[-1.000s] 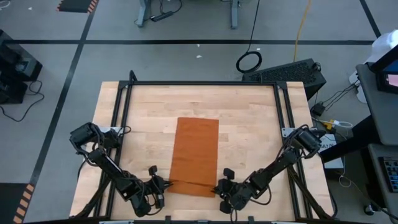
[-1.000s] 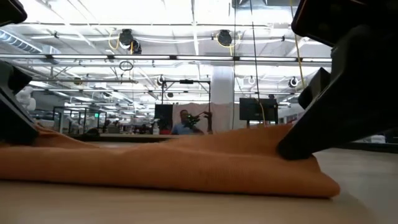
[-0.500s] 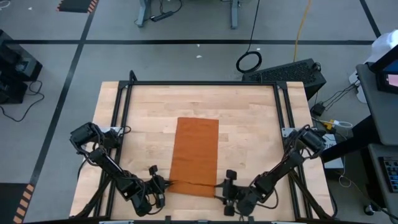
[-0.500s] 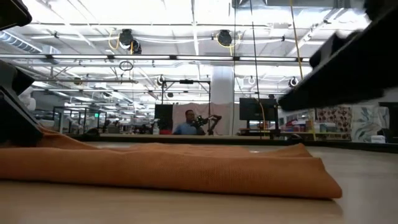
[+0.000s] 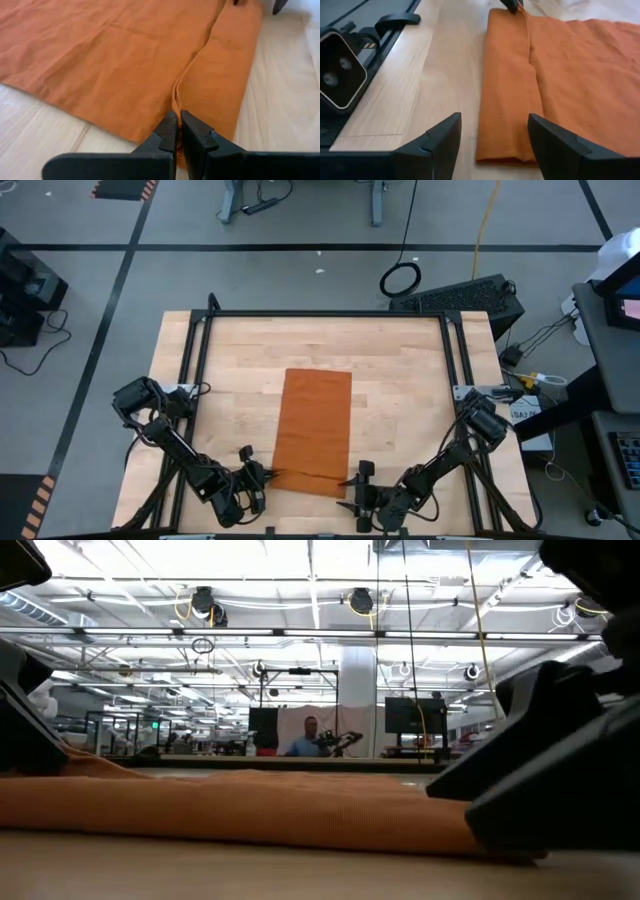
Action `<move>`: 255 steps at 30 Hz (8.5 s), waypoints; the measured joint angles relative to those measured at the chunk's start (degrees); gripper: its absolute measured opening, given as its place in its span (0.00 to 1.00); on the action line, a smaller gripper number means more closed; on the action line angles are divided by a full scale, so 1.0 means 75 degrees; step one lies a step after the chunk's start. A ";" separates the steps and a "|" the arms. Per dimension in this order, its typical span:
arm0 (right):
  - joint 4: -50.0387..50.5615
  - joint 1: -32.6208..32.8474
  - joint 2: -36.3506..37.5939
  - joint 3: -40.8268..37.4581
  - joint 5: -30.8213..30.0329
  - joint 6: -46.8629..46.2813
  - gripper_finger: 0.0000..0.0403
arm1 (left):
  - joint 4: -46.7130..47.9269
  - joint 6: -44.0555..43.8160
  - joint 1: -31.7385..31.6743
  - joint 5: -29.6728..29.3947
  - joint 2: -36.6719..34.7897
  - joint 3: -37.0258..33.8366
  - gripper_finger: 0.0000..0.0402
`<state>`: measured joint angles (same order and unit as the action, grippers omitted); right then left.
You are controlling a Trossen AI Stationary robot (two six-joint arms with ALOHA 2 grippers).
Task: Roll towel into tight, uniform cylinder
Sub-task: Roll the brown towel
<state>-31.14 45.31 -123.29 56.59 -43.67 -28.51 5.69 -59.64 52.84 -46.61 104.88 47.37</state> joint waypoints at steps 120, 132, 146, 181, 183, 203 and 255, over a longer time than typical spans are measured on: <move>0.1921 0.0279 0.0837 0.0019 0.1114 -0.1101 0.31 | -0.0297 0.1384 -0.2941 0.6128 -0.0997 -0.0015 0.02; 0.1788 0.0933 0.0336 0.0952 -0.1241 0.0507 0.45 | -0.0635 0.0984 -0.2958 0.5195 -0.0997 0.0000 0.02; 0.2814 0.0668 -0.0235 0.1263 -0.1508 -0.0987 0.53 | -0.0685 0.0790 -0.2958 0.4945 -0.0997 0.0000 0.04; 0.4828 0.0258 0.0248 0.1271 0.0394 -0.5211 0.01 | -0.0452 0.3045 -0.2715 0.5124 -0.1000 0.0006 0.12; 0.4999 0.0246 0.0375 0.1266 0.0511 -0.5451 0.01 | -0.0421 0.3418 -0.2590 0.5155 -0.1000 0.0006 0.19; 0.5896 -0.0157 0.1088 0.1225 0.1827 -0.6547 0.00 | -0.3282 0.7035 -0.0525 0.0985 -0.0159 0.0012 0.62; 0.5681 -0.0497 0.1199 0.1260 0.3067 -0.5238 0.00 | -0.2768 0.7782 -0.2227 0.3202 0.0629 0.0026 0.34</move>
<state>11.46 41.58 -114.30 66.04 -20.67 -67.79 -15.07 -1.27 36.14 -22.59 109.60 47.57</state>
